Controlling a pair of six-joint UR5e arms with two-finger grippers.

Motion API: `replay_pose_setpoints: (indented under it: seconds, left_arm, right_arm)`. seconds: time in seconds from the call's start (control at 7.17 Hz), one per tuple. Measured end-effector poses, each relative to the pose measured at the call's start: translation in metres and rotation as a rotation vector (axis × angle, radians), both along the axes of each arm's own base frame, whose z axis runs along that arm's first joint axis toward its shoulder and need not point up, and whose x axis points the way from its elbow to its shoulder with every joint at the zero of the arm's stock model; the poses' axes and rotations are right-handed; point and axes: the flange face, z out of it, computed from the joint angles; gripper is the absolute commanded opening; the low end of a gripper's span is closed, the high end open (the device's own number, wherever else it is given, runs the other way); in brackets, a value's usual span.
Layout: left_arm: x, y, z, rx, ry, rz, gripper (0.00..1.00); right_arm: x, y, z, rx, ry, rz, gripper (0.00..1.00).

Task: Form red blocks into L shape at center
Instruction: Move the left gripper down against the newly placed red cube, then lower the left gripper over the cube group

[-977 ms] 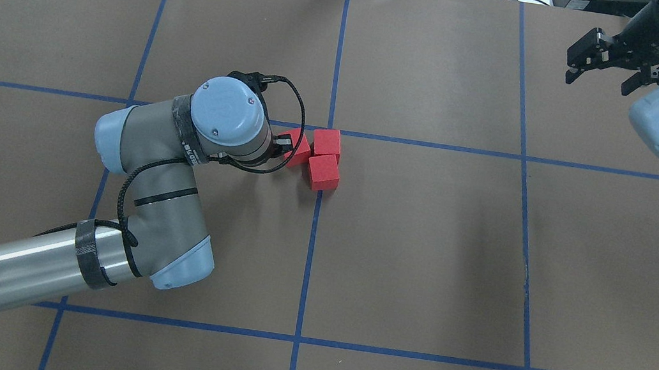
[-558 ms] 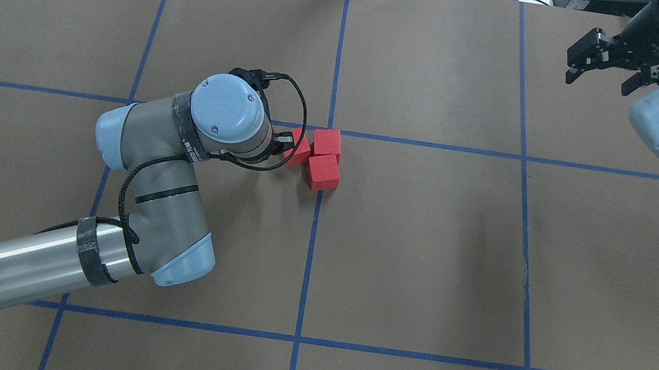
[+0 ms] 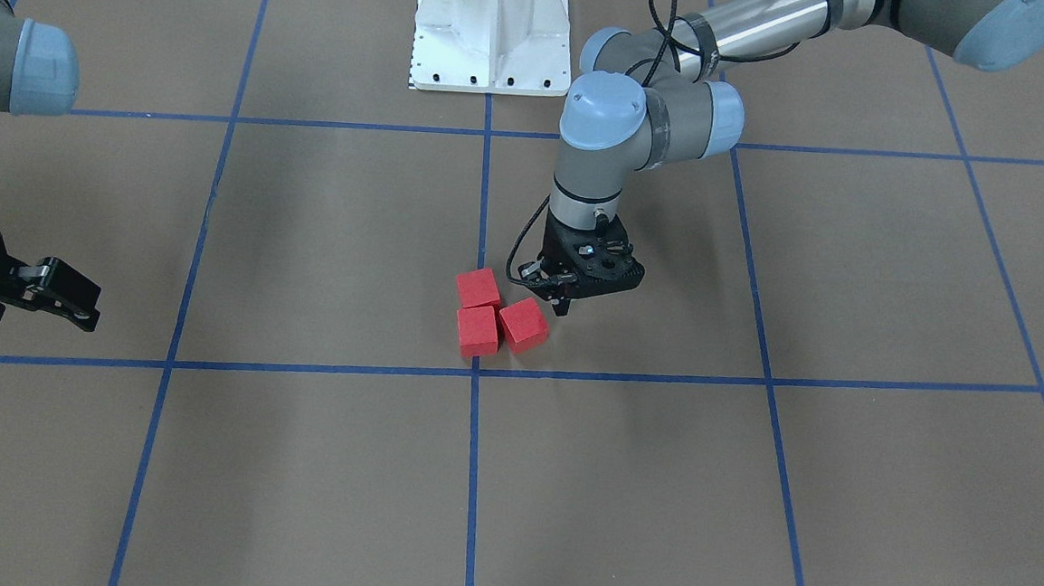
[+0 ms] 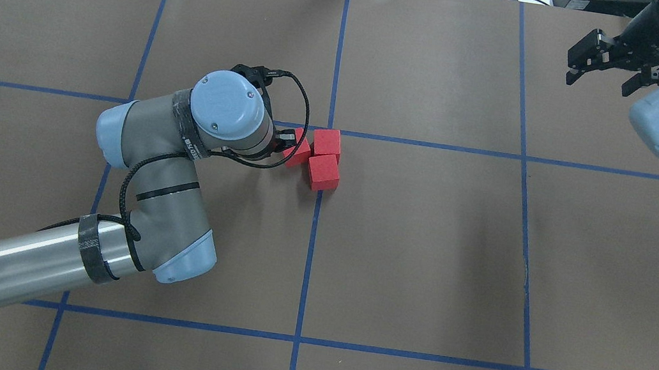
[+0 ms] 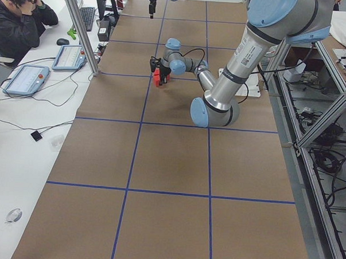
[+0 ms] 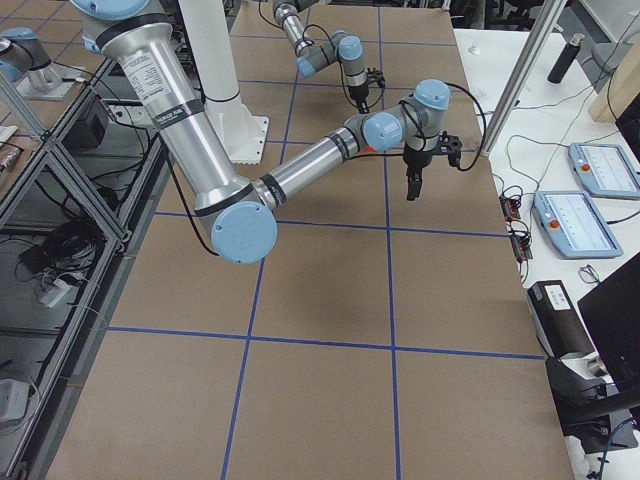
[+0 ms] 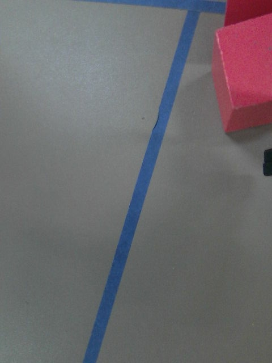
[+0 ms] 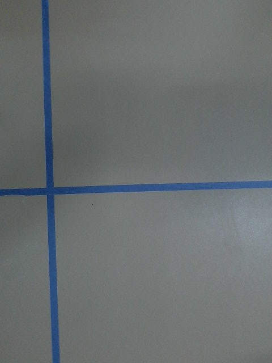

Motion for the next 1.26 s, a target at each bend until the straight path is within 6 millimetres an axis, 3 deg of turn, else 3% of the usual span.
replay_pose_setpoints:
  seconds: [0.42, 1.26]
  left_arm:
    - [0.015, -0.013, -0.006, 0.003, 0.006, -0.004, 0.0]
    - [0.011, -0.023, -0.008, 0.014, 0.025, -0.017, 0.0]
  right_arm:
    - [0.0, 0.0, 0.001, 0.001, 0.001, -0.001, 0.99]
    - [0.0, 0.0, 0.003, -0.001, 0.004, -0.003, 0.99]
